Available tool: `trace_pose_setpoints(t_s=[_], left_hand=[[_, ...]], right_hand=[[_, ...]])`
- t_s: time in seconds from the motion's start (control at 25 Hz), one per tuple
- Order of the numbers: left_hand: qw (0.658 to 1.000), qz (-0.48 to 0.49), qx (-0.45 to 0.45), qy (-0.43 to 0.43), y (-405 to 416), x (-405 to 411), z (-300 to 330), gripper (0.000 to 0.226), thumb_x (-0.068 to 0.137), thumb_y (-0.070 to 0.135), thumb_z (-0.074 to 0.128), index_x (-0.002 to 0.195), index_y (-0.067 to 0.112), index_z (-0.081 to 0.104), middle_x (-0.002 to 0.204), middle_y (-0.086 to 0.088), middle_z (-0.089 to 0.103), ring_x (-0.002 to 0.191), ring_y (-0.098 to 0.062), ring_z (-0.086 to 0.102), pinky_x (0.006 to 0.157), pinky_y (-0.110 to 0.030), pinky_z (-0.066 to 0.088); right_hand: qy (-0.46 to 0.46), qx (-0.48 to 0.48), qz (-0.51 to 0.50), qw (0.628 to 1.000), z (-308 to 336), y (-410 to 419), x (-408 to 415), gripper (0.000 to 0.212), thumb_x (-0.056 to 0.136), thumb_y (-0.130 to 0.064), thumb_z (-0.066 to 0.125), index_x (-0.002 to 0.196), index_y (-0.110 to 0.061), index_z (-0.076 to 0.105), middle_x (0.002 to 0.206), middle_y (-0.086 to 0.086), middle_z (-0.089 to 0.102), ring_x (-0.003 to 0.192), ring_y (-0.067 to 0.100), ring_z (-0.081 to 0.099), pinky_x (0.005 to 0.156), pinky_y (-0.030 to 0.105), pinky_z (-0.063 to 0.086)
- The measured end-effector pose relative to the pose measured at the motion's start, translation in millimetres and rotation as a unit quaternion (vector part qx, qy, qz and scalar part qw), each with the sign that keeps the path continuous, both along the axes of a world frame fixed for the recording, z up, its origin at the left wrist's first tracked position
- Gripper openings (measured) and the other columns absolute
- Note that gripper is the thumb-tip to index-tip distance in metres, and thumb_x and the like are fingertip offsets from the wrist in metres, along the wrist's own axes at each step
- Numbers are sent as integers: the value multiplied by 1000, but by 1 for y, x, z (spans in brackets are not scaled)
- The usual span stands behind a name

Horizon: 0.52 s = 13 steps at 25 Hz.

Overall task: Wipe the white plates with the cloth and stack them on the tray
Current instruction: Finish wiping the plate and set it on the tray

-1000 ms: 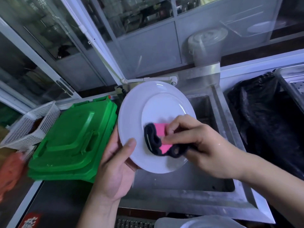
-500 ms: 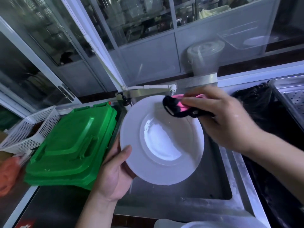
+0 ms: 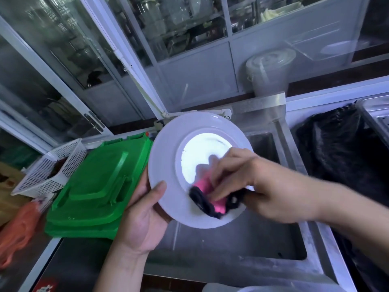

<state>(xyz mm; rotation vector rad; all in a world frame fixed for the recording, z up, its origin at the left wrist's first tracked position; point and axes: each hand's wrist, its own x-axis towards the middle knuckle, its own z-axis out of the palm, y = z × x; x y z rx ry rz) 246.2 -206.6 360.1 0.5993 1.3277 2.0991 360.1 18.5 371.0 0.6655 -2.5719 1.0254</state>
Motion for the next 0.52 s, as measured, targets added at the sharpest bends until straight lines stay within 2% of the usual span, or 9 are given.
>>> trace_pose_setpoints(t_s=[0.08,0.16,0.24,0.36,0.44,0.52], left_hand=[[1000,-2,-8,-13,1,0,-5,78,68,26,91,140,25,60,141,-9,61,126,-25,61,90,-37,57],[1000,-9,-8,-27,4,2,-8,79,67,26,92,140,24,60,138,-9,64,123,-24,63,87,-36,58],[999,-21,-2,-33,8,3,-11,83,69,25,91,144,21,55,139,-10,63,124,-26,63,88,-36,58],[999,-34,5,-28,14,3,-10,81,72,25,89,145,19,54,141,-13,61,125,-27,62,90,-36,57],[999,-29,11,-23,16,4,-7,73,76,21,85,143,20,57,138,-11,63,123,-26,64,89,-37,58],[1000,1,14,-7,14,2,-3,56,82,14,73,136,25,63,133,-5,67,119,-22,66,84,-36,60]], right_hand=[[-73,23,35,996,11,28,15,62,67,18,56,102,-27,80,102,-14,65,104,13,57,91,24,43],[-54,3,3,999,21,49,25,60,72,16,54,104,-27,80,103,-14,64,103,14,58,87,21,44],[57,-3,-72,996,25,57,22,56,75,13,53,107,-24,79,106,-9,64,99,19,56,87,27,44],[204,82,-168,961,21,45,-6,52,82,8,45,113,-19,77,113,1,66,97,30,52,83,47,44],[214,113,-180,953,9,40,-23,54,79,10,47,115,-17,75,115,5,66,95,33,52,78,55,44],[187,77,-208,957,-5,43,-30,59,73,13,48,117,-16,74,113,6,64,93,33,51,80,52,46]])
